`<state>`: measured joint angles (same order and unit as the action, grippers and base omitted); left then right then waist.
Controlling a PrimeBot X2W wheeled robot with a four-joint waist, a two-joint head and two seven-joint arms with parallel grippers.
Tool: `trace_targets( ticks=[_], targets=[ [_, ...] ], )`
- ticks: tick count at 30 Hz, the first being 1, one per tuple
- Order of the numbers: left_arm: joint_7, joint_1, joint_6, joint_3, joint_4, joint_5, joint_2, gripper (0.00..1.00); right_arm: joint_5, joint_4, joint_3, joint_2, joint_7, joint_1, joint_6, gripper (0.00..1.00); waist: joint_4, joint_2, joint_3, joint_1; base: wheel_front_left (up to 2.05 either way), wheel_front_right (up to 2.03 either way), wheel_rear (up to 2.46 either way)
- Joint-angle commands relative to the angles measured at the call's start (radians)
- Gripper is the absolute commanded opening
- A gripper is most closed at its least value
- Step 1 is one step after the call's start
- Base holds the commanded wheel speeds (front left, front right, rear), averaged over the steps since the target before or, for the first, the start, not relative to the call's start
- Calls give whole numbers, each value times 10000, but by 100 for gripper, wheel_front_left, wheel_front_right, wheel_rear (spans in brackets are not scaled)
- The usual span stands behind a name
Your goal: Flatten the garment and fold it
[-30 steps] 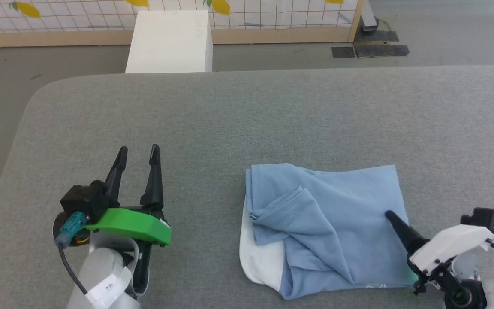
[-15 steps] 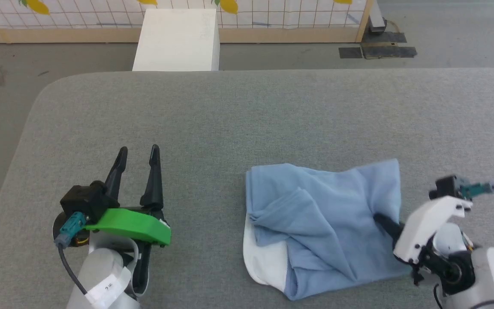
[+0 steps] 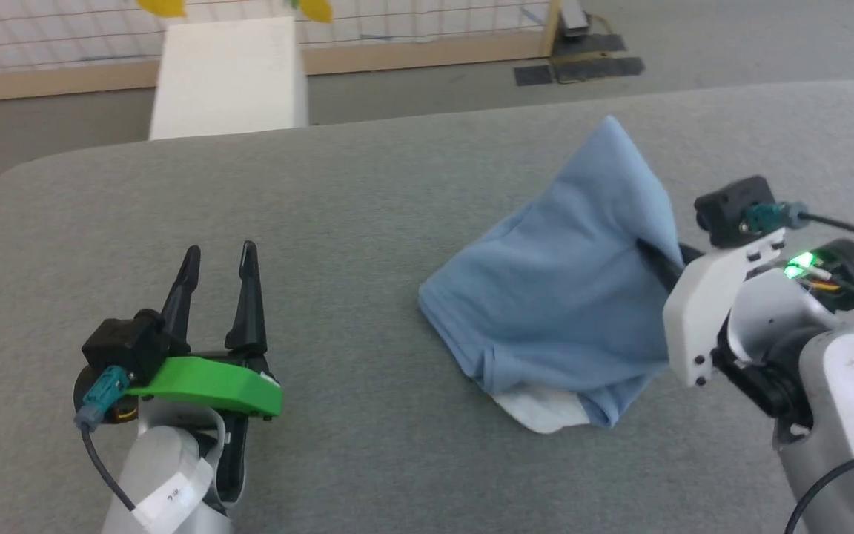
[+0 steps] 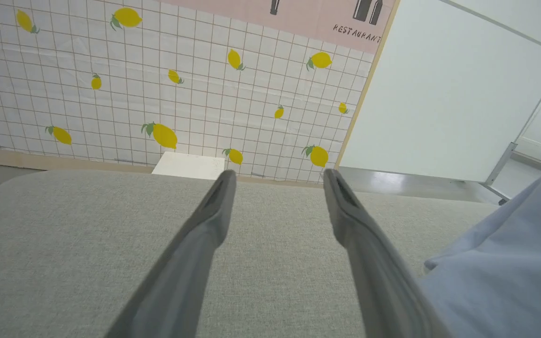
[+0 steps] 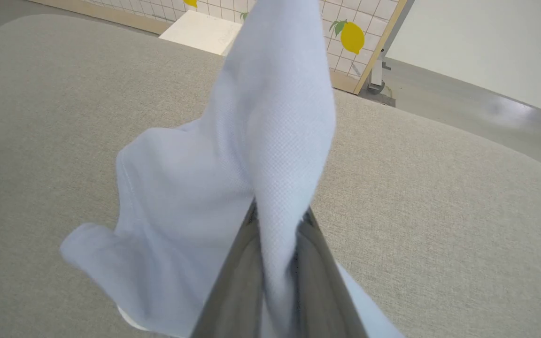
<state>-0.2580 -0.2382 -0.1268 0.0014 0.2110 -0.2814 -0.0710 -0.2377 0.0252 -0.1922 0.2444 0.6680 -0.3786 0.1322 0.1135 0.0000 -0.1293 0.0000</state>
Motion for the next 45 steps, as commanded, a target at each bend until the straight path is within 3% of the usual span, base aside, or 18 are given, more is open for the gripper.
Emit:
trace_targets(
  ticks=[1, 9, 17, 26, 33, 38, 39, 40, 41, 45],
  targets=[
    [-38, -89, -38, 2, -92, 76, -69, 100, 91, -90, 14, 253, -149, -320, -15, 0, 745, 0, -368, 0, 0, 0, 0],
    [-38, -717, -38, -135, -499, 314, -498, 100, 27, -1234, 316, 1384, -686, -1464, -15, 0, 2072, 0, -1614, 0, 0, 0, 0],
    [90, -1616, -38, -345, -1002, 600, -1253, 100, 994, -3250, 1591, 2277, -2149, -2807, -15, 0, 2800, 0, -3274, 0, 0, 0, 0],
    [737, -2185, -23, -413, -1910, 763, -1860, 100, 2670, -5053, 3588, 2623, -3726, -3951, -15, 0, 2658, 0, -4595, 0, 0, 0, 0],
    [1033, -2324, 12, -452, -2411, 764, -2045, 100, 3987, -5749, 4900, 2462, -4886, -4605, -15, 0, 2271, 0, -5042, 0, 0, 0, 0],
    [1020, -2320, 49, -535, -2430, 741, -2025, 100, 4528, -6340, 5557, 2246, -5066, -4902, -15, 0, 2080, 0, -4983, 0, 0, 0, 0],
    [984, -2283, 58, -554, -2381, 733, -2010, 100, 4679, -6488, 5746, 2196, -5063, -4935, -15, 7, 2049, 0, -4895, 0, 0, 0, 0],
    [948, -2245, 69, -573, -2326, 732, -1993, 100, 4815, -6597, 5853, 2162, -5085, -4947, -15, 35, 2024, 0, -4799, 0, 0, 0, 0],
    [884, -2197, 88, -589, -2249, 719, -1959, 100, 4923, -6740, 6015, 2111, -5116, -4966, -15, 100, 1990, 0, -4660, 0, 0, 0, 0],
    [566, -1963, 138, -638, -1799, 559, -1714, 100, 5029, -7099, 6188, 2073, -5829, -4859, -15, 100, 1816, 0, -3909, 0, 0, 0, 0]
  ],
)
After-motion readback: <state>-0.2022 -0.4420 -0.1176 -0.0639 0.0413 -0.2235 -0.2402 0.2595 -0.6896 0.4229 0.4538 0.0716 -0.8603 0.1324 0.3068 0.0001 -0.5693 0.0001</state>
